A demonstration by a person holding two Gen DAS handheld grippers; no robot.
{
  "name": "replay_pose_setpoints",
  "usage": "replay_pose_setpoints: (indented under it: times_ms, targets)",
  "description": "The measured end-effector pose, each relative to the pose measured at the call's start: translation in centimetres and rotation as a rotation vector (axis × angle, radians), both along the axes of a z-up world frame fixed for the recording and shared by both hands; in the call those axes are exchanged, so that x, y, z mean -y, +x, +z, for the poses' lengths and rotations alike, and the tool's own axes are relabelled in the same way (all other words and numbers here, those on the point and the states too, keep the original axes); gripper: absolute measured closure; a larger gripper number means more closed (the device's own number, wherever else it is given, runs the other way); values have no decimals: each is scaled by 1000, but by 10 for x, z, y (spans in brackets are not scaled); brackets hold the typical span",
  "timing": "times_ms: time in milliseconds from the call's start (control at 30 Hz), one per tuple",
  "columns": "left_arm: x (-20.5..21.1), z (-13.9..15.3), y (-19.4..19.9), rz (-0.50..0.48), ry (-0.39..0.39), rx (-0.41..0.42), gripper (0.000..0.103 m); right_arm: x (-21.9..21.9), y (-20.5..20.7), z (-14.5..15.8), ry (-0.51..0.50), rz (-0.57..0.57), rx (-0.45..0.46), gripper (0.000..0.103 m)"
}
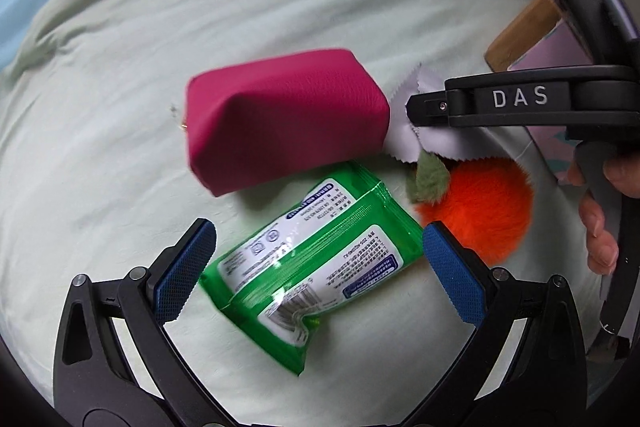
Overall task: Organize soft objects
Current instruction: 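Grasp the green wipes packet with the left tool while the right tool grasps the lilac cloth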
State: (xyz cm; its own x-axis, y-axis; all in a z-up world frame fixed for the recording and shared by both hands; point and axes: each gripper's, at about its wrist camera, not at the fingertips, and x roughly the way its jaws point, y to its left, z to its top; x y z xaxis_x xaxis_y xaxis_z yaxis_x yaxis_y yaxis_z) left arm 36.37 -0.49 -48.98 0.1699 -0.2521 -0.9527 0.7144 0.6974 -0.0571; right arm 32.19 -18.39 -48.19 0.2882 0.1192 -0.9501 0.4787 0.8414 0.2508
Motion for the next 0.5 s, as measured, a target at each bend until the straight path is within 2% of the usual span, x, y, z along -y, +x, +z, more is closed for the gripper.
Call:
replay_pose_setpoints:
  times_ms: [167, 200, 233, 400, 500]
  targets:
    - [6, -13, 0, -6, 12, -31, 16, -4, 1, 2, -39, 33, 0, 55]
    - [8, -14, -1, -6, 9, -31, 18, -4, 1, 2, -40, 39, 2, 61]
    - [9, -15, -1, -7, 8, -36, 23, -5, 1, 2, -39, 45, 5, 70]
    - [16, -16, 5, -10, 10, -38, 43, -8, 1, 6, -26, 61, 22, 84]
    - [14, -12, 7, 2, -7, -52, 55, -9, 1, 8, -20, 58, 39, 88]
